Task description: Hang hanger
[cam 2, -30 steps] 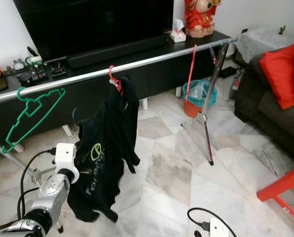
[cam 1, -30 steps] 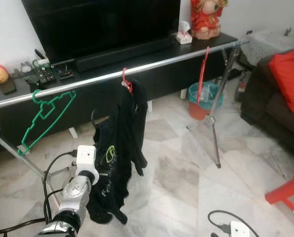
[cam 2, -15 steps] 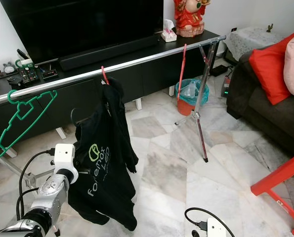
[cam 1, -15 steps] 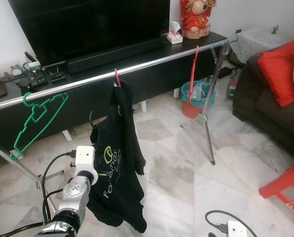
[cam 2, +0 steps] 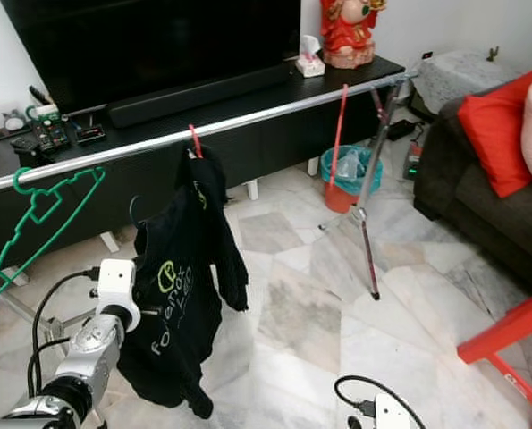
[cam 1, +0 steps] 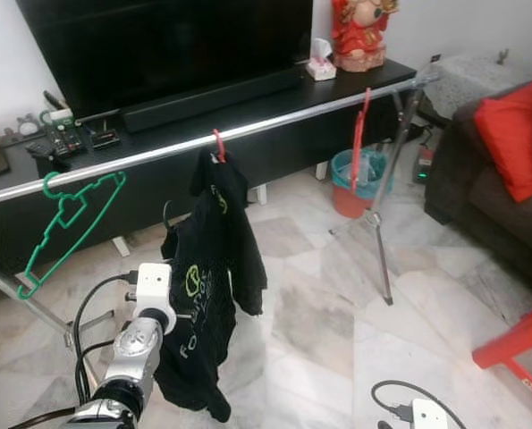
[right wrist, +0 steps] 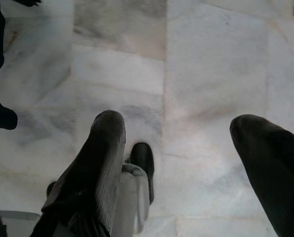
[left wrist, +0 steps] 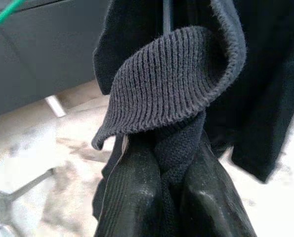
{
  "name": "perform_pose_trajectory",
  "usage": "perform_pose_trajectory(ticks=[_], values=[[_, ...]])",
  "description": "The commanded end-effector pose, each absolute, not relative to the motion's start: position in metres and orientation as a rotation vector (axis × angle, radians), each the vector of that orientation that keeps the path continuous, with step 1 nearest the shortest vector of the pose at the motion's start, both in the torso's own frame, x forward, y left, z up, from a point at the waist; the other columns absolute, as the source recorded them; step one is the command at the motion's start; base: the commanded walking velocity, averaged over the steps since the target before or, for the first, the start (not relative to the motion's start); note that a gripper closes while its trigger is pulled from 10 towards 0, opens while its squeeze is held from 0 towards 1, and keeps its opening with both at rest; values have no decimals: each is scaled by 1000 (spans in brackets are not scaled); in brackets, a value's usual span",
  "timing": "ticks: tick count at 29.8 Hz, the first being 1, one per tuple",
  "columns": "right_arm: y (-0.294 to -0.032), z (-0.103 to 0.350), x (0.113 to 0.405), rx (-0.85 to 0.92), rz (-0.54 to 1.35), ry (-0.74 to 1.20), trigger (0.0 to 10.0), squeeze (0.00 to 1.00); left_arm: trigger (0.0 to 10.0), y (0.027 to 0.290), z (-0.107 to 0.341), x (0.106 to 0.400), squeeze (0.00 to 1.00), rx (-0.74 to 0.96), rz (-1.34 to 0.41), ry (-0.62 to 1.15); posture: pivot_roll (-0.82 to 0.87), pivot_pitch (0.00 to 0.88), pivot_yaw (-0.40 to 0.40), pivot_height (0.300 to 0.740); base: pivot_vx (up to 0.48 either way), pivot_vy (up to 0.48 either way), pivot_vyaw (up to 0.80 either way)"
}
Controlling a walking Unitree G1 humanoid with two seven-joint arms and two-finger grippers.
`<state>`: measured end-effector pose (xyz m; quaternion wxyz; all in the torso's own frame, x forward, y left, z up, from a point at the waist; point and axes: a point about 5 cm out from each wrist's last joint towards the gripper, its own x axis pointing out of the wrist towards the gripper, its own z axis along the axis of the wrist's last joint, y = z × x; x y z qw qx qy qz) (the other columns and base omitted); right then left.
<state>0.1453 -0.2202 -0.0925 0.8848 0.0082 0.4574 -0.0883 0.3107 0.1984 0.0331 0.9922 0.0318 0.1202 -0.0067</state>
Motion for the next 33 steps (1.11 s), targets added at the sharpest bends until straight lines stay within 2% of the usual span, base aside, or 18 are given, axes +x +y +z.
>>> perform_pose_trajectory(ticks=[1, 7, 26, 33], values=[[-222, -93, 142, -4, -178, 957, 10000, 0, 10000, 197, 43, 318, 0, 70, -14, 206, -43, 1, 74, 740, 296, 0, 0], [-222, -93, 142, -4, -173, 956, 10000, 0, 10000, 196, 43, 319, 0, 70, -14, 205, -44, 0, 74, 740, 296, 0, 646], [-221, -94, 142, 15, -172, 961, 10000, 0, 10000, 195, 48, 322, 0, 68, -16, 183, -43, 0, 73, 740, 296, 0, 0], [-221, -93, 142, 6, -163, 962, 10000, 0, 10000, 193, 50, 321, 0, 53, -33, 149, -43, 0, 73, 740, 0, 0, 0]])
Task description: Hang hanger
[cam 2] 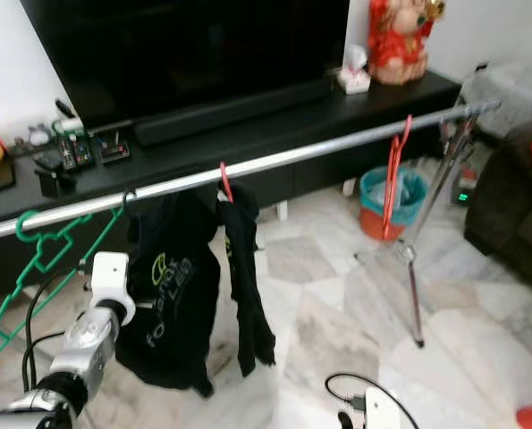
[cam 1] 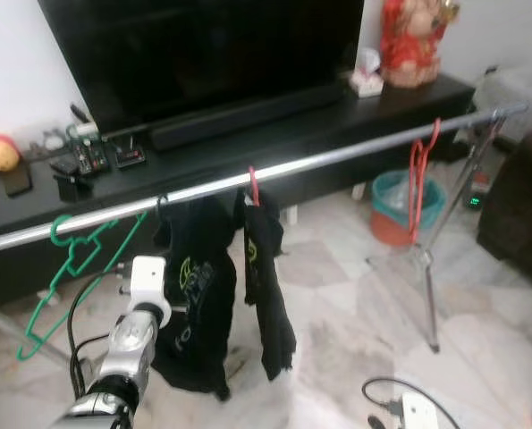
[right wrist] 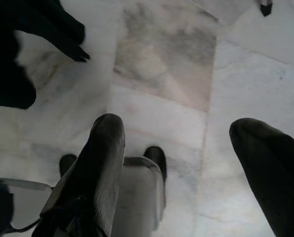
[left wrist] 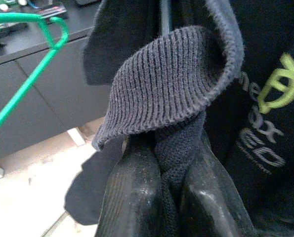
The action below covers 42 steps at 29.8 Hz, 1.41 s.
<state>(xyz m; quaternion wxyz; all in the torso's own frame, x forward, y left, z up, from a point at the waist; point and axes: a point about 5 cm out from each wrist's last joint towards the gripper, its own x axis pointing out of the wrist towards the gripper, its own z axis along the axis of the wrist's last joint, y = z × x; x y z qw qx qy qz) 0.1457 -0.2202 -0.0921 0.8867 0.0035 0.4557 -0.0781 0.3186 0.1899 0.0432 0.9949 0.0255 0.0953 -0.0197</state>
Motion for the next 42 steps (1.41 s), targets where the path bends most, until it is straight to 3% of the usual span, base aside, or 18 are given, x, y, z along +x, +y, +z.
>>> perform_pose_trajectory(ticks=[1, 27, 42], values=[[-221, -93, 142, 4, -162, 961, 10000, 0, 10000, 192, 51, 321, 0, 40, -32, 142, -42, 0, 72, 740, 0, 0, 0], [-221, -94, 141, 5, -158, 970, 10000, 0, 10000, 159, 72, 350, 0, 121, -102, 178, -49, 3, 76, 740, 0, 0, 0], [-220, -95, 140, 7, -156, 977, 10000, 0, 10000, 155, 67, 355, 0, 208, -5, 300, -49, 9, 77, 740, 0, 0, 0]])
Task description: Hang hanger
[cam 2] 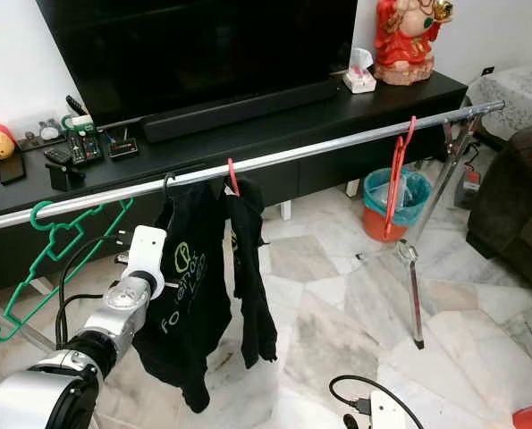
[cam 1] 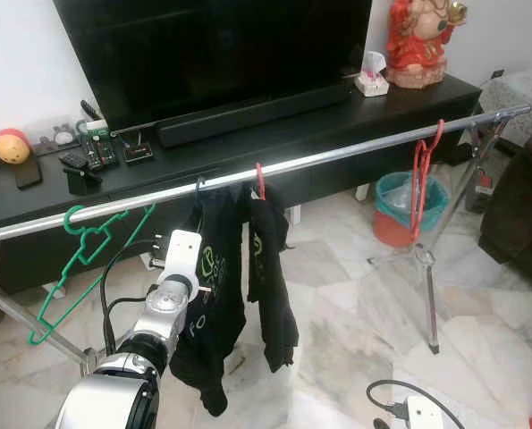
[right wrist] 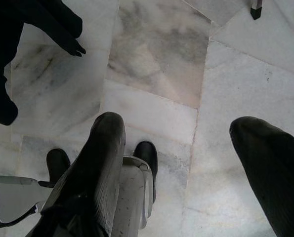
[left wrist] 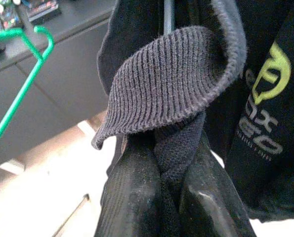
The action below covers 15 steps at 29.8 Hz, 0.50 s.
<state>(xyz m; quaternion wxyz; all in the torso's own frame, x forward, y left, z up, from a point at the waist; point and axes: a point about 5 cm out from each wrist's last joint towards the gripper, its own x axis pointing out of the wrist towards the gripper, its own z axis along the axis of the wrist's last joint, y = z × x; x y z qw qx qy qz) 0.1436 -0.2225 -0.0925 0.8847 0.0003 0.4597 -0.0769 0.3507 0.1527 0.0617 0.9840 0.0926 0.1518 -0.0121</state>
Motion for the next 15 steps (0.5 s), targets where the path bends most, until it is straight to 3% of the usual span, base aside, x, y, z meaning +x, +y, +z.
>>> perform_pose_trajectory(ticks=[1, 15], values=[[-220, -95, 140, 7, -155, 977, 10000, 0, 10000, 154, 67, 355, 0, 200, 3, 303, -50, 9, 77, 740, 0, 0, 0], [-219, -95, 141, 10, -154, 976, 10000, 0, 10000, 146, 93, 370, 0, 111, 59, 213, -53, 9, 78, 740, 0, 0, 0]])
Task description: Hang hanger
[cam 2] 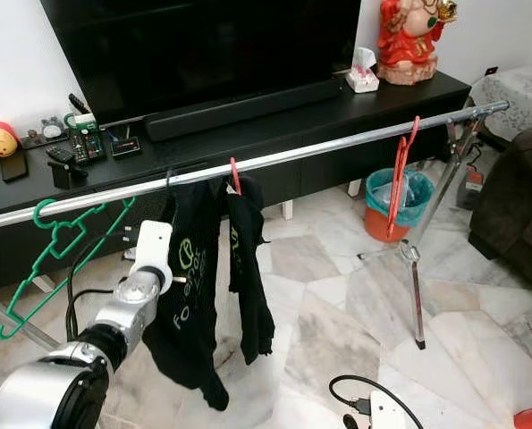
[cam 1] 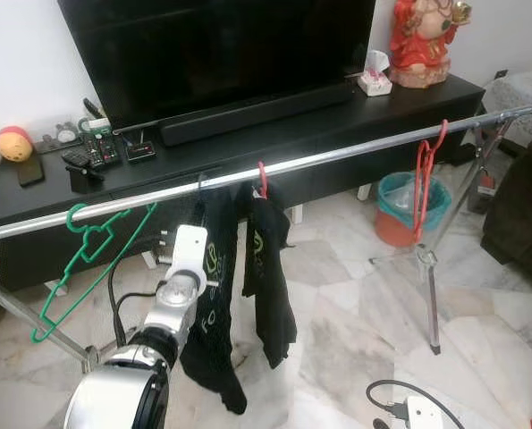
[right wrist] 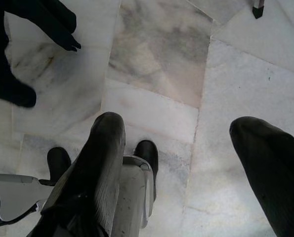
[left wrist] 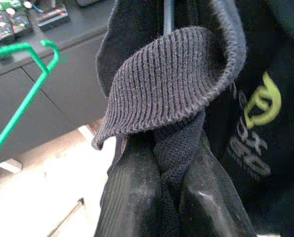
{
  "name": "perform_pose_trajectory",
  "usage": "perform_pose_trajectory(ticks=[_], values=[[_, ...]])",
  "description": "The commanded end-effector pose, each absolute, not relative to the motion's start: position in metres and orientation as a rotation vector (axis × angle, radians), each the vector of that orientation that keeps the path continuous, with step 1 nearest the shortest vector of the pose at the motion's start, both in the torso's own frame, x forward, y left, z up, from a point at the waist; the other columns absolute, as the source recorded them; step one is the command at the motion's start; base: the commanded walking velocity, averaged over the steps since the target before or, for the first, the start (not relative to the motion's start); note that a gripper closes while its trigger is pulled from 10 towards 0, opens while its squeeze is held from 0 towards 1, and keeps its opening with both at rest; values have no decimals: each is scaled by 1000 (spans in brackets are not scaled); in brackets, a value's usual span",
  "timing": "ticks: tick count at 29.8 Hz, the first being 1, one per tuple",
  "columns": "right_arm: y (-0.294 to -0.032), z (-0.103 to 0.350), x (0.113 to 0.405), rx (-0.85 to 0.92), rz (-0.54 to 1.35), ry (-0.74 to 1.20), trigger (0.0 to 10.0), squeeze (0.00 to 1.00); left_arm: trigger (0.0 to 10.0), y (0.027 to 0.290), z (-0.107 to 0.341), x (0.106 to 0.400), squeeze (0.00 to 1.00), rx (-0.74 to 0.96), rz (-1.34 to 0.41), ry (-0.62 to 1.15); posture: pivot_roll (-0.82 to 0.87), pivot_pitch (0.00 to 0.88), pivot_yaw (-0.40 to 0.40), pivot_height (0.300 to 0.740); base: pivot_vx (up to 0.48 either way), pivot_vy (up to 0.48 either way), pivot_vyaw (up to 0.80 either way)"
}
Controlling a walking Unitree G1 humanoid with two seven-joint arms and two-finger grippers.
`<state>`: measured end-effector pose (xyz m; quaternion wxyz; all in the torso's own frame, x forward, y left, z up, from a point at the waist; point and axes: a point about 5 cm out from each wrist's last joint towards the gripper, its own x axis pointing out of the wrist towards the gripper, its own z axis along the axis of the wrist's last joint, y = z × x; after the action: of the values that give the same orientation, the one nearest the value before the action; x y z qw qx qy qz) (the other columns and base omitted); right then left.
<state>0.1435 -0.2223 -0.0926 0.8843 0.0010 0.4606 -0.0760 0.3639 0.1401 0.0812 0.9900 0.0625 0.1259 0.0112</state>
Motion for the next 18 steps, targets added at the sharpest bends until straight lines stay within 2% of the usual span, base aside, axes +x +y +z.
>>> perform_pose_trajectory(ticks=[1, 12, 18], values=[[-219, -95, 141, 10, -154, 976, 10000, 0, 10000, 147, 94, 371, 0, 117, 66, 215, -53, 9, 78, 740, 0, 0, 0], [-219, -95, 140, 14, -156, 977, 10000, 0, 10000, 161, 84, 369, 0, 175, 167, 340, -58, 8, 78, 740, 0, 0, 0], [-219, -95, 141, 12, -153, 978, 10000, 0, 10000, 161, 80, 366, 0, 165, 160, 342, -54, 6, 77, 740, 0, 0, 0]])
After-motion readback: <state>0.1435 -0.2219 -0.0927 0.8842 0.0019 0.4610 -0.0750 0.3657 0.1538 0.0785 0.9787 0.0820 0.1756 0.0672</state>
